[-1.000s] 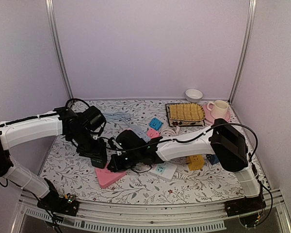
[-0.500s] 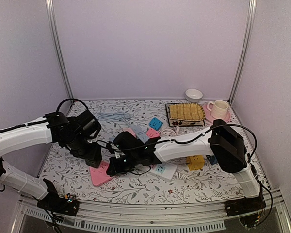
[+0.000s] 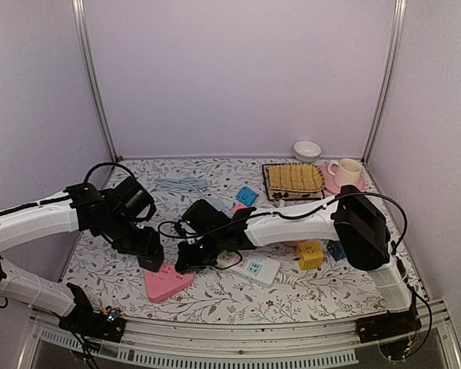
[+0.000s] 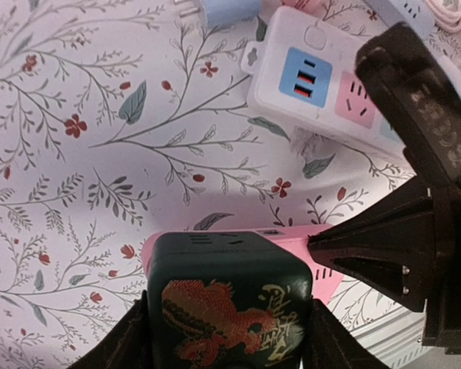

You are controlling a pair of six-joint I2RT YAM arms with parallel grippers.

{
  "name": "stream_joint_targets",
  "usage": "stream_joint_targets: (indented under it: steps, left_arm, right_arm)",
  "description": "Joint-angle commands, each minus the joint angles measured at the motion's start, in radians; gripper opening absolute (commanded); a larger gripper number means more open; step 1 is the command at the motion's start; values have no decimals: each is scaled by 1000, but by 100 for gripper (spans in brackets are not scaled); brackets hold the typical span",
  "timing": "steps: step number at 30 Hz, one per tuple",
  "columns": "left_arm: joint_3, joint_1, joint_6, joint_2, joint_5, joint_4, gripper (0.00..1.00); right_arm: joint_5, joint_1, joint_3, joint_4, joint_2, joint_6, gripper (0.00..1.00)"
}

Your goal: Pull the plug off the socket

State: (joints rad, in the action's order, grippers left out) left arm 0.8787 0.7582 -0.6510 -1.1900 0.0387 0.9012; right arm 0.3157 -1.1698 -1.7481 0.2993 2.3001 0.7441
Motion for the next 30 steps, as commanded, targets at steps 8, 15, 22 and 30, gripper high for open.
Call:
stream_joint_targets:
  steps: [8, 15, 22, 30]
  left_arm:
    - [33, 13, -69, 89, -117, -270, 6]
    - [-71, -34, -155, 114, -125, -295, 14]
    - [-20, -77, -150, 104, -30, -58, 44]
    - [-95, -53, -287, 220, -187, -10, 72]
  right_arm:
    - [-48, 4, -38, 195, 123, -23, 3]
    - [-140, 10, -15, 170, -3, -29, 3]
    - [-196, -20, 108, 10, -131, -55, 5]
    - [-195, -60, 99, -46, -150, -140, 18]
